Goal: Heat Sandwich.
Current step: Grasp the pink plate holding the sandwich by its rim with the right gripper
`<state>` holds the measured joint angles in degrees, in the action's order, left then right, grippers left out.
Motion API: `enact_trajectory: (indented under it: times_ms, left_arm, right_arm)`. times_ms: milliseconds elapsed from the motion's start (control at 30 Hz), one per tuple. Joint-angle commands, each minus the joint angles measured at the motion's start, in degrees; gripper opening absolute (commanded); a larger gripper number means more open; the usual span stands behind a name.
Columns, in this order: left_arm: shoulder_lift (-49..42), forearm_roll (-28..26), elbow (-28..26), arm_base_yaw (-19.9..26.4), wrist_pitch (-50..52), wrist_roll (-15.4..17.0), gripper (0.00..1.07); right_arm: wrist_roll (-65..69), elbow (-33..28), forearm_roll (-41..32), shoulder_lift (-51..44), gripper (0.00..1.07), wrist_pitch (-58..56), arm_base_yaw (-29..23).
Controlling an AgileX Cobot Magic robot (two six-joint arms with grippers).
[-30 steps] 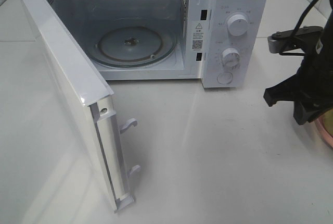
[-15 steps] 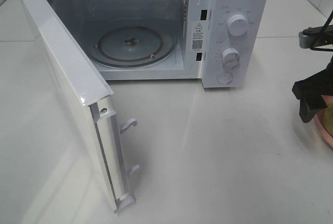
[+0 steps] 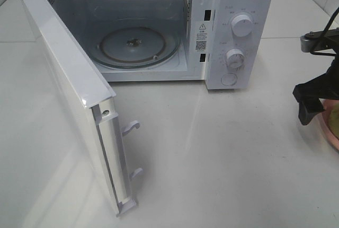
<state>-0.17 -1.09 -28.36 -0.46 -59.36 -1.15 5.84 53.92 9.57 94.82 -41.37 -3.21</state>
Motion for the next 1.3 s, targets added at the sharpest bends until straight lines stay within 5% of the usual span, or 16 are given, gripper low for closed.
enact_trajectory:
  times_ms: [33,800,967,1100,1233,1300]
  left_arm:
    - [-1.5,0.2,0.1,0.1,0.5,0.1,1.03]
    - [-1.5,0.2,0.1,0.1,0.5,0.1,1.03]
    - [-1.5,0.2,0.1,0.1,0.5,0.1,1.03]
    - [-1.5,0.2,0.1,0.1,0.5,0.1,1.03]
    - [-1.5,0.2,0.1,0.1,0.5,0.1,1.03]
    - [-1.5,0.2,0.1,0.1,0.5,0.1,1.03]
  right_arm:
    - [0.2,0.2,0.1,1.5,0.9,1.3,1.5]
    - [2.5,0.2,0.7,12.1,0.87,9.1,1.8]
    - [2.2,0.2,0.7,12.2,0.79,9.0,1.8]
    - [2.2,0.2,1.3,12.2,0.6,8.8,1.8]
    - [4.0,0.2,4.9,12.2,0.19,7.8,1.8]
    - [4.4,0.2,5.6,12.2,0.12,7.6,1.8]
